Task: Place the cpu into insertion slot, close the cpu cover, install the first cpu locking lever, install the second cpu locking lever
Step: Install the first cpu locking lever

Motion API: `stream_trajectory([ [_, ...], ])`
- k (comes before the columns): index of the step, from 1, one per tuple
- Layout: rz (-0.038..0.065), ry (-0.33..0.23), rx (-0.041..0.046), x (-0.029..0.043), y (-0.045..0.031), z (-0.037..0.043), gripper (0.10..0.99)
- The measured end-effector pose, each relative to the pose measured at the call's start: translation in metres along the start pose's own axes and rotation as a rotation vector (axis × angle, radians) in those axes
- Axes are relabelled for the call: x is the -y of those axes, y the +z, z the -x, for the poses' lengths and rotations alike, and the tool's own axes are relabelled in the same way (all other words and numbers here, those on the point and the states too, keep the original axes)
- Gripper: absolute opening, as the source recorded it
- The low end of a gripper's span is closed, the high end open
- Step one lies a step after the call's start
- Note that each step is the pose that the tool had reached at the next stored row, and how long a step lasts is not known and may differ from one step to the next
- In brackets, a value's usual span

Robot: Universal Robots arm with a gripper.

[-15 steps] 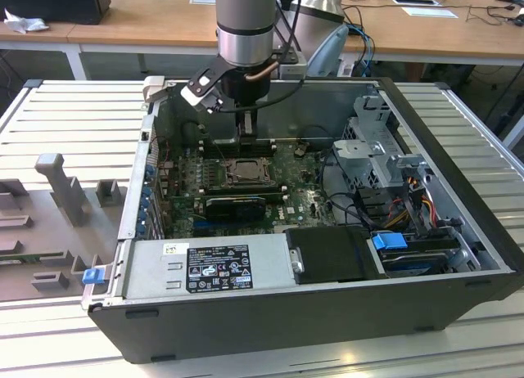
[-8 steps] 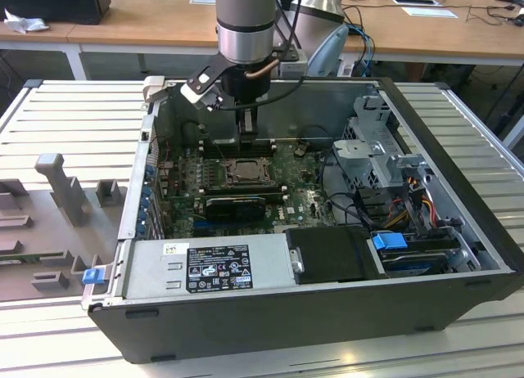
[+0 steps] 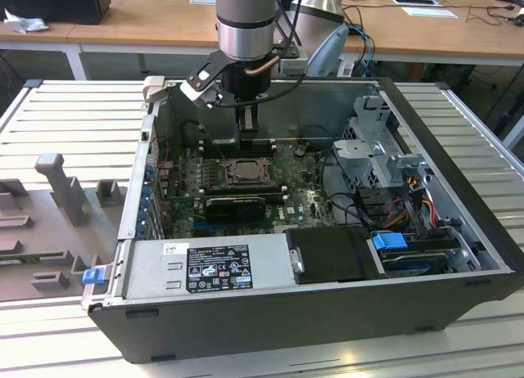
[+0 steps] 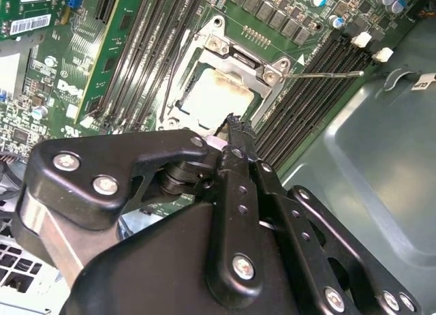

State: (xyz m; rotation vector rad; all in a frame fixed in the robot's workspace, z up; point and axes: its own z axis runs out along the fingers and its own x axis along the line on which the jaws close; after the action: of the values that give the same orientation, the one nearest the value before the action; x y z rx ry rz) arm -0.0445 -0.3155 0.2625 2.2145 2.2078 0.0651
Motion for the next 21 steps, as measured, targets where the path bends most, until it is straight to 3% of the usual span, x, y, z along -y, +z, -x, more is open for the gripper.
stream_trajectory([
  [7, 0.000, 0.000, 0.0000, -0.0001, -0.0038, -0.0001, 0.106],
  [10, 0.000, 0.000, 0.0000, -0.0005, -0.0125, -0.0002, 0.106],
  [15, 0.000, -0.002, -0.0003, -0.0007, -0.0167, -0.0003, 0.106],
  [21, -0.002, -0.093, -0.0034, -0.0006, -0.0164, -0.0003, 0.106],
])
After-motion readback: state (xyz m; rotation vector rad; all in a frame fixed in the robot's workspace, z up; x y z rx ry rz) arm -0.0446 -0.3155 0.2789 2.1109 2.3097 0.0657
